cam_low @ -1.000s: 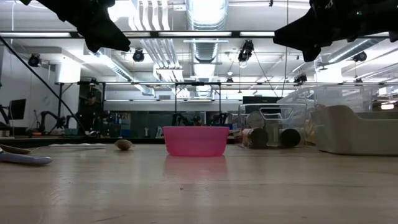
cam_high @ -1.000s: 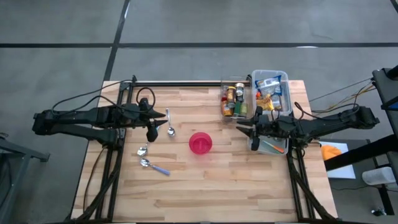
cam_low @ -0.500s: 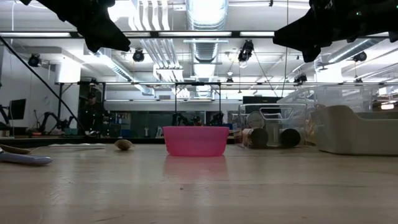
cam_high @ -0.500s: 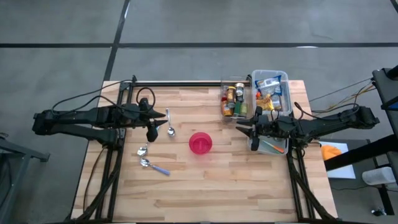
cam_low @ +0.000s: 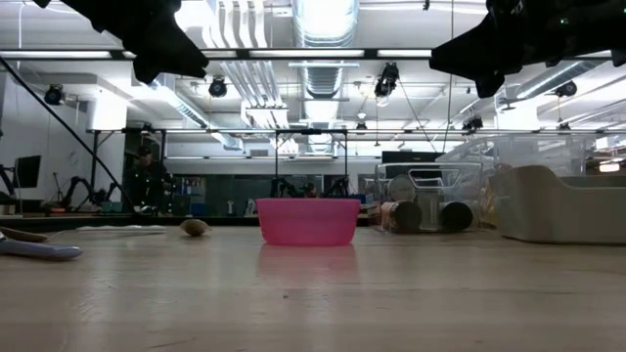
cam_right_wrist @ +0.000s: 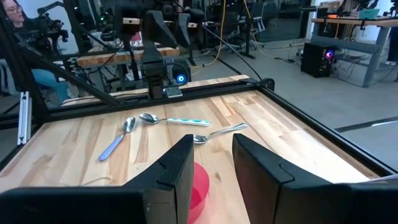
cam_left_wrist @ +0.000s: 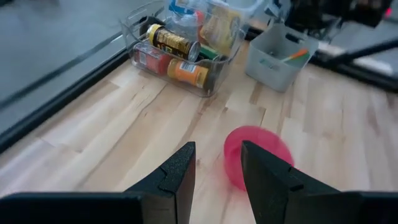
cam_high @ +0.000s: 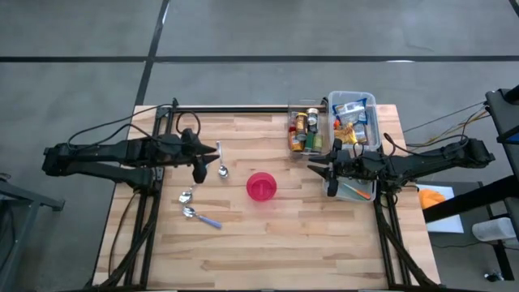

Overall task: Pick & Place Food Item
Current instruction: Put the silver spoon into the gray bin

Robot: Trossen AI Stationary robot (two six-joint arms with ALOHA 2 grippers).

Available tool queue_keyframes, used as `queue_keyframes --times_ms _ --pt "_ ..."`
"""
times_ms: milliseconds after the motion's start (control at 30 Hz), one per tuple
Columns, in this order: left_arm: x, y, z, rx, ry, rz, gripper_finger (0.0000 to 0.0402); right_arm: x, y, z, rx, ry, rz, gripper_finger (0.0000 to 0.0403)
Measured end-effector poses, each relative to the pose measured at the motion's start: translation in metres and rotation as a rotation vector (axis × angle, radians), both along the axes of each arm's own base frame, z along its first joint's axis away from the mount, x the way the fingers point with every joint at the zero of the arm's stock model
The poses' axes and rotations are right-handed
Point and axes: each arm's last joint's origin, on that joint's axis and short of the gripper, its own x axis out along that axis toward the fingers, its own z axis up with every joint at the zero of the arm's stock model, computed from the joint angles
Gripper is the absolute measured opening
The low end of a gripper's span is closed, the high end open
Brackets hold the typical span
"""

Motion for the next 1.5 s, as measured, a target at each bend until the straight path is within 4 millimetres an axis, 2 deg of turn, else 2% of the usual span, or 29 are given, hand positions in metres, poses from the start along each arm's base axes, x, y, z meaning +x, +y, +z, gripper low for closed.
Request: queue_keyframes --times_ms 167,300,433,600,800,1033,1233,1400,1500 --pt "0.003 0.000 0.007 -0.144 -0.129 0.077 0.0129 0.000 0.000 0.000 0.000 0.000 0.000 0.0110" --pt "0.004 0.000 0.008 -0.207 -0.158 0.108 0.0129 0.000 0.000 0.000 0.000 0.000 0.000 0.0110" --pt "0.005 0.000 0.009 -0.379 -0.234 0.193 0.0129 0.000 0.000 0.000 0.000 0.000 0.000 0.0110" --pt "0.012 0.000 0.003 -0.469 -0.219 0.239 0.0129 0.000 0.000 0.000 0.000 -0.001 0.000 0.0110" --pt "0.036 0.000 -0.012 -0.573 -0.121 0.287 0.0129 0.000 0.000 0.000 0.000 0.000 0.000 0.0110" --pt "0.058 0.008 -0.005 -0.609 0.044 0.414 0.0129 0.000 0.000 0.000 0.000 0.000 0.000 0.0110" --pt "0.081 0.016 -0.009 -0.625 0.240 0.548 0.0129 0.000 0.000 0.000 0.000 0.000 -0.001 0.0110" --pt "0.100 0.024 -0.014 -0.627 0.285 0.597 0.0129 0.000 0.000 0.000 0.000 -0.001 -0.001 0.0110" --pt "0.103 0.031 -0.018 -0.666 0.319 0.670 0.0129 0.000 0.000 0.000 0.000 -0.001 -0.001 0.0110"
